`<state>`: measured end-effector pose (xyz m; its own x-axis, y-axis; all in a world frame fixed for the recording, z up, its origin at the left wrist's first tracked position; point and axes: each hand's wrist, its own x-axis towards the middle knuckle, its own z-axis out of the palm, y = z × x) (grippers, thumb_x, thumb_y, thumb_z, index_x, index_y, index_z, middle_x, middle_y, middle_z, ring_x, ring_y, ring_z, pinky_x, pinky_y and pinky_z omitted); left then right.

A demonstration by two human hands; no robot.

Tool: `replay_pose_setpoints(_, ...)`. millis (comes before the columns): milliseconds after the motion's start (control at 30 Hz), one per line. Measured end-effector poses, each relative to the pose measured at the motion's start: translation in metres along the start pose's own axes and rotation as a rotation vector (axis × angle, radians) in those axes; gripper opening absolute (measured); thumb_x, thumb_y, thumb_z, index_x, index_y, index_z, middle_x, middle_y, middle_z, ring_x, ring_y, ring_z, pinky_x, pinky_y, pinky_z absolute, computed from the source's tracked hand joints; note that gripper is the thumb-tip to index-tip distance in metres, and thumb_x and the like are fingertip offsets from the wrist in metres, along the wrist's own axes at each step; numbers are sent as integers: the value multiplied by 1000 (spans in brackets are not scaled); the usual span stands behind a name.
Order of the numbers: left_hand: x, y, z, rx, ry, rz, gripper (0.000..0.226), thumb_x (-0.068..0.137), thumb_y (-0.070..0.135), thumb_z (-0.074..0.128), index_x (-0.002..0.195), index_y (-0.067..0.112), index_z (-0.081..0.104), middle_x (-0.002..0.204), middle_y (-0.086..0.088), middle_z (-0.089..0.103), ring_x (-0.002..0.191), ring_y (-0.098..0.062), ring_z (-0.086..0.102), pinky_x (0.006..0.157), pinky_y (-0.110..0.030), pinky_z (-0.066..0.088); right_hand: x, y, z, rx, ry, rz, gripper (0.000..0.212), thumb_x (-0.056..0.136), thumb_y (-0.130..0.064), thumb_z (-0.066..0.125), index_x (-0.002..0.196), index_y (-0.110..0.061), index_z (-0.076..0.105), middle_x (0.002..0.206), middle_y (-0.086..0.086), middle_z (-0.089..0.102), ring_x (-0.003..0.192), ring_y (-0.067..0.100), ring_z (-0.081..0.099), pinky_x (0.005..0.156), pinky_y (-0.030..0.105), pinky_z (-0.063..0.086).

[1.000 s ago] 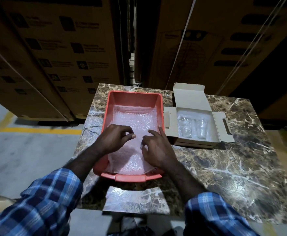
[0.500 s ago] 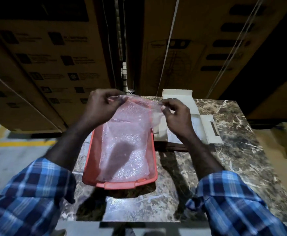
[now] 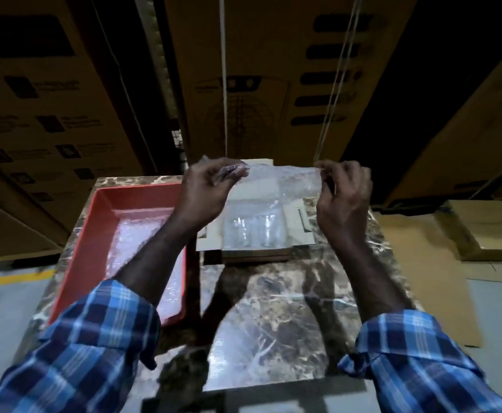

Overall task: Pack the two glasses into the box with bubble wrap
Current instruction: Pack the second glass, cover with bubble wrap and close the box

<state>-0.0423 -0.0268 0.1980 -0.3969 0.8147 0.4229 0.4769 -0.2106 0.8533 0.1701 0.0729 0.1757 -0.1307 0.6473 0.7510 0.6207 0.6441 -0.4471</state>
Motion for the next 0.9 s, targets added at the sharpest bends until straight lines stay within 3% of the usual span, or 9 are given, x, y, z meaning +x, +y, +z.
replay_pose_setpoints(133, -7, 32, 50, -27, 18, 29, 16, 93, 16, 69, 95, 32, 72, 90, 22, 73, 92, -2, 70, 84, -19, 52, 3, 49, -40, -180, 110, -109, 28, 86, 5, 65, 112, -5, 70, 95, 19, 57, 93, 29, 44, 80, 41, 37)
replay_pose_setpoints(300, -42, 52, 91, -16, -9, -29, 8, 94, 16, 69, 92, 19, 76, 88, 16, 75, 91, 2, 69, 83, -13, 49, -21, 88, -78, -183, 97, -187, 12, 93, -4, 57, 100, 1, 66, 107, 17, 51, 102, 34, 47, 95, 50, 38)
replay_pose_setpoints(400, -81, 32, 105, -105, -69, -156, 7, 89, 15, 72, 85, 11, 77, 86, 6, 77, 85, -8, 72, 77, -20, 53, -62, 103, -95, -79, -22, -187, 14, 90, -8, 53, 89, 0, 64, 105, 21, 59, 106, 35, 51, 106, 51, 32)
replay_pose_setpoints(533, -148, -3, 115, -130, -167, -341, 14, 84, 16, 72, 70, 16, 77, 79, -4, 76, 77, -16, 72, 74, -20, 52, -127, 115, -115, 92, -256, -152, 16, 86, -14, 46, 80, -7, 59, 88, 7, 60, 93, 25, 56, 102, 56, 35)
replay_pose_setpoints(633, -179, -21, 117, -140, -175, -468, 15, 83, 15, 72, 69, 10, 76, 74, -12, 73, 76, -27, 71, 74, -25, 53, -169, 130, -121, 72, -414, -150, 7, 80, -15, 53, 78, -11, 57, 80, 1, 55, 84, 24, 56, 102, 52, 36)
replay_pose_setpoints(767, -188, -37, 125, -61, -209, -557, 18, 87, 6, 75, 72, 17, 78, 75, -5, 76, 72, -16, 73, 71, -20, 53, -193, 152, -113, -44, -599, -77, 13, 75, -4, 63, 82, -15, 61, 78, -1, 55, 84, 26, 57, 99, 45, 37)
replay_pose_setpoints(900, -170, -43, 138, 28, -233, -562, 14, 89, 6, 71, 80, 14, 78, 78, 3, 77, 76, -8, 73, 69, -14, 51, -184, 159, -98, -64, -814, 93, 28, 72, -7, 58, 94, -18, 70, 85, 1, 68, 86, 23, 59, 87, 36, 43)
